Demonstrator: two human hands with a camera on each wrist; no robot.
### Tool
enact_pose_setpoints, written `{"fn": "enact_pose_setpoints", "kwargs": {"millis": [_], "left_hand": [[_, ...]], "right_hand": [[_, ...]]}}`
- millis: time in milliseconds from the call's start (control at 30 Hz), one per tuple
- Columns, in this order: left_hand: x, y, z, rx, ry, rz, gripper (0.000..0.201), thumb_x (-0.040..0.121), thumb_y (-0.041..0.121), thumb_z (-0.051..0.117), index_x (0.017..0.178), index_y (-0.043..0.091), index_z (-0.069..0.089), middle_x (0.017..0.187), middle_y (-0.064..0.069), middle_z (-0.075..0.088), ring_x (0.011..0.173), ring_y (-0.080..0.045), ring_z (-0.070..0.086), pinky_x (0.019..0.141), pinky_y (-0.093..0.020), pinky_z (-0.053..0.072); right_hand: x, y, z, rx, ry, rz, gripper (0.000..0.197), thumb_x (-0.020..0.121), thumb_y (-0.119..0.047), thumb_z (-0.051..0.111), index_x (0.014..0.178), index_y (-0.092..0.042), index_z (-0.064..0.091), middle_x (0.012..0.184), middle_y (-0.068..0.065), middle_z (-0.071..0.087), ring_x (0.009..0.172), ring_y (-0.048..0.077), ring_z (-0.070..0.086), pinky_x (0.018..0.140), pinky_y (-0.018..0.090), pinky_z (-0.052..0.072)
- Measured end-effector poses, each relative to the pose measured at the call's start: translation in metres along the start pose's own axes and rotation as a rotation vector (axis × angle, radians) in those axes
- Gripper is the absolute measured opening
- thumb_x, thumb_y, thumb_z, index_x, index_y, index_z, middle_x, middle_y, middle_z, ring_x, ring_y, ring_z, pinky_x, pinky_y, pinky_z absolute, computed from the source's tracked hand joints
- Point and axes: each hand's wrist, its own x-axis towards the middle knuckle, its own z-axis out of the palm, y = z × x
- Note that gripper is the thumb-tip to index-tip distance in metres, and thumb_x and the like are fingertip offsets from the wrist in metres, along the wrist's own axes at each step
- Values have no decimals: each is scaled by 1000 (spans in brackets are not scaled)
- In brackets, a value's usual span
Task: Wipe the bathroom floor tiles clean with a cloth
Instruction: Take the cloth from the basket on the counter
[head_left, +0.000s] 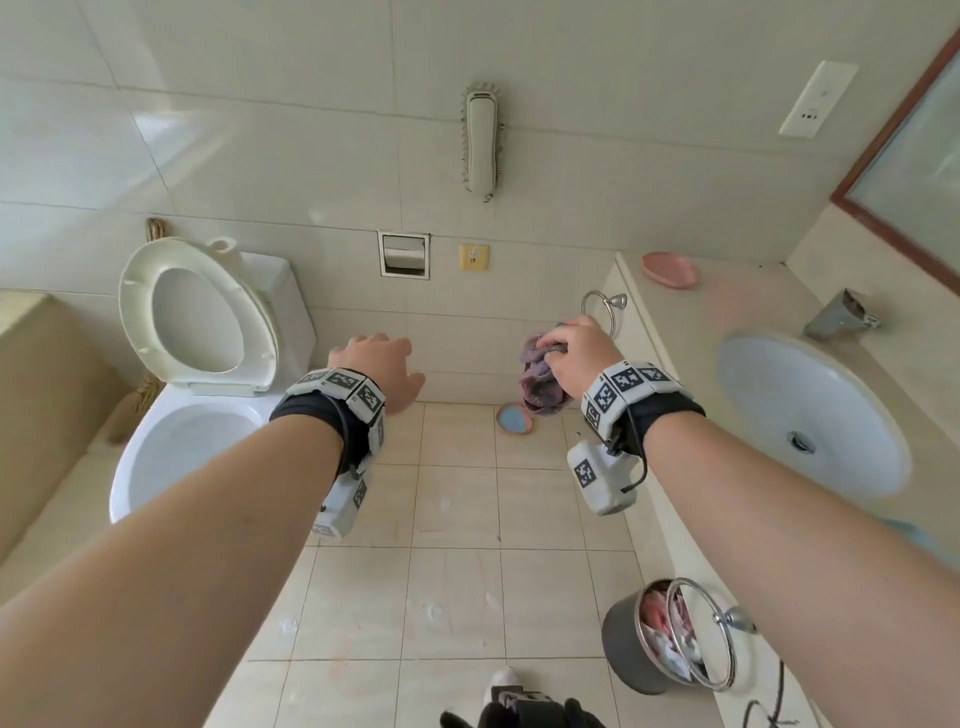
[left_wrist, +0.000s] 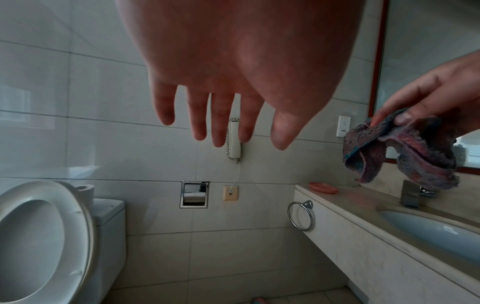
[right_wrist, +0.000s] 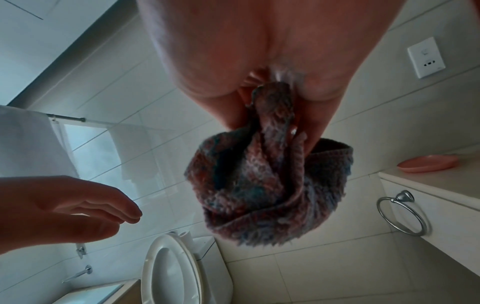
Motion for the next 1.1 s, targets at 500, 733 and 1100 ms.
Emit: {"fn": "enact_pose_setpoints", "kwargs": {"millis": [500, 733, 1100], "left_hand": [[132, 30, 28, -13, -86, -55, 52, 98, 46, 45, 144, 24, 41, 145, -2, 44, 133, -26, 40, 106, -46, 38], [186, -26, 66, -37, -156, -120, 52, 96, 45, 46, 144, 25, 42, 144, -3, 45, 131, -26, 42, 105, -46, 38], [287, -92, 166, -154, -284, -110, 53, 97, 39, 49, 145, 21, 39, 147, -9, 42, 133, -30, 39, 106, -47, 37]], "right_hand": [[131, 52, 41, 21, -172, 72, 47, 67, -34, 86, 94, -23, 49, 119, -2, 33, 96, 12, 48, 88, 16, 33], [184, 32, 102, -29, -225, 70, 62, 67, -43, 85, 111, -11, 56, 130, 2, 36, 108, 17, 51, 95, 23, 36], [242, 47, 213, -86, -299, 221, 66, 66, -43, 86, 115, -10, 57, 128, 2, 36, 113, 19, 50, 97, 25, 39]]}}
